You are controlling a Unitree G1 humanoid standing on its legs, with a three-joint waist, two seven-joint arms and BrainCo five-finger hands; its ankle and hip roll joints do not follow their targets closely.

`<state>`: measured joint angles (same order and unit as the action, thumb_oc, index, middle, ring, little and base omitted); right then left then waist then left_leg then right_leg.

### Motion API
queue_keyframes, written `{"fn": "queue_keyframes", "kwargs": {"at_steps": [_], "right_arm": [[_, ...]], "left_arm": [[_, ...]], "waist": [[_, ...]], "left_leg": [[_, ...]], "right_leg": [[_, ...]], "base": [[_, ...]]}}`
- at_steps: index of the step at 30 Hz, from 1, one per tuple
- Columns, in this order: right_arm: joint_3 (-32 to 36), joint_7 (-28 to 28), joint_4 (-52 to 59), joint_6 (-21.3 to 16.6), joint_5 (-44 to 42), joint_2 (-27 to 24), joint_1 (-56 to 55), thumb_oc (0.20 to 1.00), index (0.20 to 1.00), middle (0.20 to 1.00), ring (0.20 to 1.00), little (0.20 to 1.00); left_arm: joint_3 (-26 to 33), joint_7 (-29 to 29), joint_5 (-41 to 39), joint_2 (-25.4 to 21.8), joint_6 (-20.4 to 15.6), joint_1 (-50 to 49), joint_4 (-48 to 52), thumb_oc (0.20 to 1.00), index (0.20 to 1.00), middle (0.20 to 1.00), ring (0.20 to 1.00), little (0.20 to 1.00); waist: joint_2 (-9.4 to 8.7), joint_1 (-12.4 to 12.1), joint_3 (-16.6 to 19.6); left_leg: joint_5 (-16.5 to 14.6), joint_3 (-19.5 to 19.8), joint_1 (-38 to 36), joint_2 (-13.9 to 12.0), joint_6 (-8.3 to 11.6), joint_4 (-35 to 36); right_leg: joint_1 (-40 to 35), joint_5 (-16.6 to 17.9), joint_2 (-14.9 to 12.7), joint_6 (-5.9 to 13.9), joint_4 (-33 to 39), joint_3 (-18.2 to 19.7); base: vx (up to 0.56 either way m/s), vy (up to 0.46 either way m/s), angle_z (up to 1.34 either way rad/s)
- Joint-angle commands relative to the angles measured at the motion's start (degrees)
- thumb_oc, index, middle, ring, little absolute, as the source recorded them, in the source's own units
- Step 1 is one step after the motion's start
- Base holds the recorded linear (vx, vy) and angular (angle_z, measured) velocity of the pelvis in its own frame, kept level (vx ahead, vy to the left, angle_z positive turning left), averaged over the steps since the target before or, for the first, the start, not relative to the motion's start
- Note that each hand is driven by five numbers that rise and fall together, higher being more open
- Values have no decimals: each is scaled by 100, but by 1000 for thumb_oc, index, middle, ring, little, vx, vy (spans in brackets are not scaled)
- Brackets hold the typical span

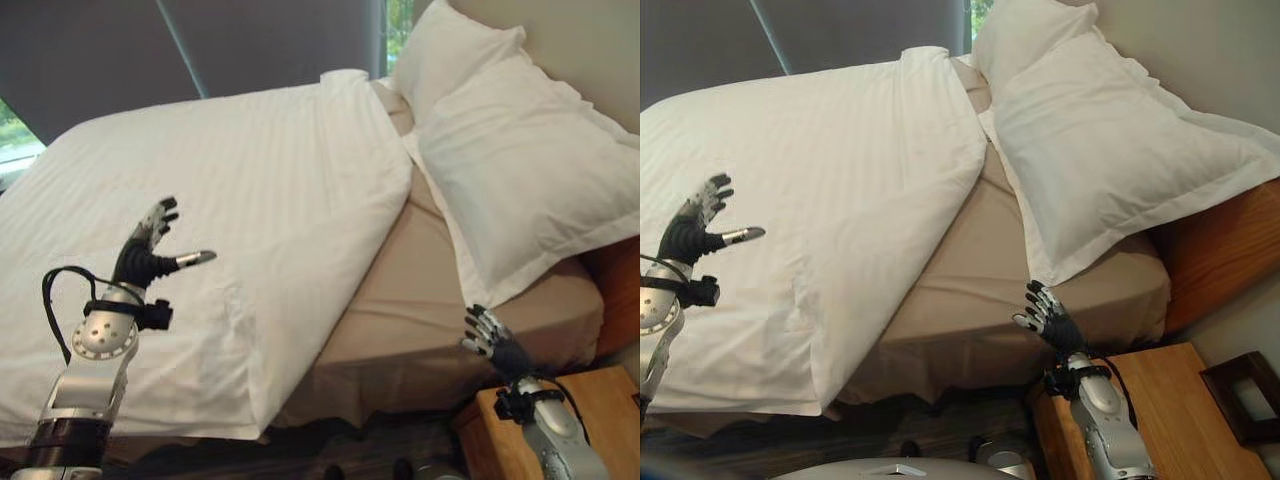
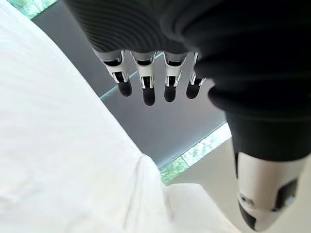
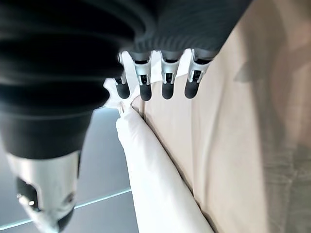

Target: Making the bed.

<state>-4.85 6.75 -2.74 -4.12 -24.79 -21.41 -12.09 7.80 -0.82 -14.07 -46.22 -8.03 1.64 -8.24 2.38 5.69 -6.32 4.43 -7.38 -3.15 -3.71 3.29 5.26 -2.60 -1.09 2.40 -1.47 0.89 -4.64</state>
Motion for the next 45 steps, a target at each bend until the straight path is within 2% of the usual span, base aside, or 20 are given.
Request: {"fn": "queue_keyframes", "kwargs": {"at_steps": [1,3,7,9,11,12,16,20,26,35,38,39,42,44,45], "right_arm": [[79,47,229,-178,45,277,189,1000,1000,1000,1000,1000],[103,90,209,-127,159,254,129,1000,1000,1000,1000,1000],[73,131,176,-49,119,262,94,1000,1000,1000,1000,1000],[-104,215,199,-23,104,224,86,1000,1000,1000,1000,1000],[-227,254,258,7,86,198,-9,1000,1000,1000,1000,1000],[-254,254,259,23,66,186,-107,1000,1000,1000,1000,1000],[-286,261,289,40,63,183,-219,1000,1000,1000,1000,1000],[-373,262,237,10,-14,133,-267,1000,1000,1000,1000,1000],[-476,264,204,-35,-35,92,-278,1000,1000,1000,1000,1000],[-522,194,265,-67,-82,-21,-183,1000,1000,1000,1000,1000],[-581,151,266,-53,-119,-85,-138,1000,1000,1000,1000,1000],[-585,128,281,-48,-117,-132,-141,1000,1000,1000,1000,1000],[-625,76,262,-45,-162,-153,-77,1000,1000,1000,1000,1000],[-695,17,206,-77,-230,-116,-3,1000,1000,1000,1000,1000],[-707,23,175,-77,-232,-106,14,1000,1000,1000,1000,1000]], "left_arm": [[534,-242,484,-58,-52,174,-21,1000,1000,1000,1000,1000],[638,-215,1133,-204,126,41,-121,1000,1000,1000,1000,1000],[582,-182,940,-229,167,178,-827,1000,1000,1000,1000,1000],[293,-295,1097,-456,213,636,-1598,1000,1000,1000,1000,1000],[-4,-374,1063,-515,304,1152,-1965,1000,1000,1000,1000,1000],[-194,-332,893,-521,281,1532,-2619,1000,1000,1000,1000,1000],[-603,-385,917,-575,295,2172,-2834,1000,1000,1000,1000,1000],[-1110,-337,598,-617,167,3005,-3327,1000,1000,1000,1000,1000],[-1581,-342,725,-431,142,3483,-3503,1000,1000,1000,1000,1000],[-1780,-586,950,-30,283,3845,-4061,1000,1000,1000,1000,1000],[-1848,-757,1006,173,362,4086,-4429,1000,1000,1000,1000,1000],[-1876,-803,1043,332,439,4210,-4857,1000,1000,1000,1000,1000],[-1963,-748,1117,466,494,4443,-5448,1000,1000,1000,1000,1000],[-2094,-648,1216,770,542,4484,-5682,1000,1000,1000,1000,1000],[-2120,-623,1226,833,528,4479,-5647,438,438,438,438,438]], "waist": [[-213,-74,122],[-214,-89,140],[-232,-29,137],[-243,19,132],[-282,81,96],[-282,145,83],[-287,206,60],[-272,361,2],[-231,460,-54],[-233,528,-234],[-284,565,-365],[-341,612,-463],[-433,694,-544],[-460,764,-572],[-448,771,-564]], "left_leg": [[-143,-286,-232,300,-10,-26],[-188,-339,-263,293,-17,-26],[-217,-390,-267,281,-23,-26],[-221,-449,-257,267,-24,-26],[-227,-518,-209,255,-21,-26],[-215,-546,-150,247,-4,-26],[-193,-529,-58,230,14,-26],[-131,-538,157,189,49,-26],[-85,-489,338,197,65,-26],[-15,-514,641,168,87,-26],[35,-515,843,145,88,-26],[67,-536,969,118,98,-26],[134,-617,1311,47,135,-26],[128,-697,1419,11,153,-26],[120,-704,1405,15,156,-26]], "right_leg": [[48,470,-520,884,411,61],[41,458,-513,910,411,51],[64,475,-490,940,411,97],[113,512,-465,957,411,170],[184,542,-440,973,411,218],[237,554,-446,968,411,220],[319,563,-447,977,411,199],[533,614,-439,983,411,227],[699,648,-458,983,411,277],[1037,726,-461,986,411,328],[1235,784,-448,978,411,339],[1391,830,-427,982,411,354],[1769,932,-354,1013,411,436],[1929,940,-325,1038,411,497],[1926,935,-326,1037,411,505]], "base": [[-21,32,1],[-4,32,-14],[-15,13,-7],[-31,2,-18],[-47,1,-20],[-25,7,-15],[-23,-2,-9],[-42,-1,-2],[-6,1,-2],[-19,-2,-1],[-76,-19,-2],[-87,-23,-7],[-51,-35,-14],[40,-15,-14],[56,4,-14]]}}
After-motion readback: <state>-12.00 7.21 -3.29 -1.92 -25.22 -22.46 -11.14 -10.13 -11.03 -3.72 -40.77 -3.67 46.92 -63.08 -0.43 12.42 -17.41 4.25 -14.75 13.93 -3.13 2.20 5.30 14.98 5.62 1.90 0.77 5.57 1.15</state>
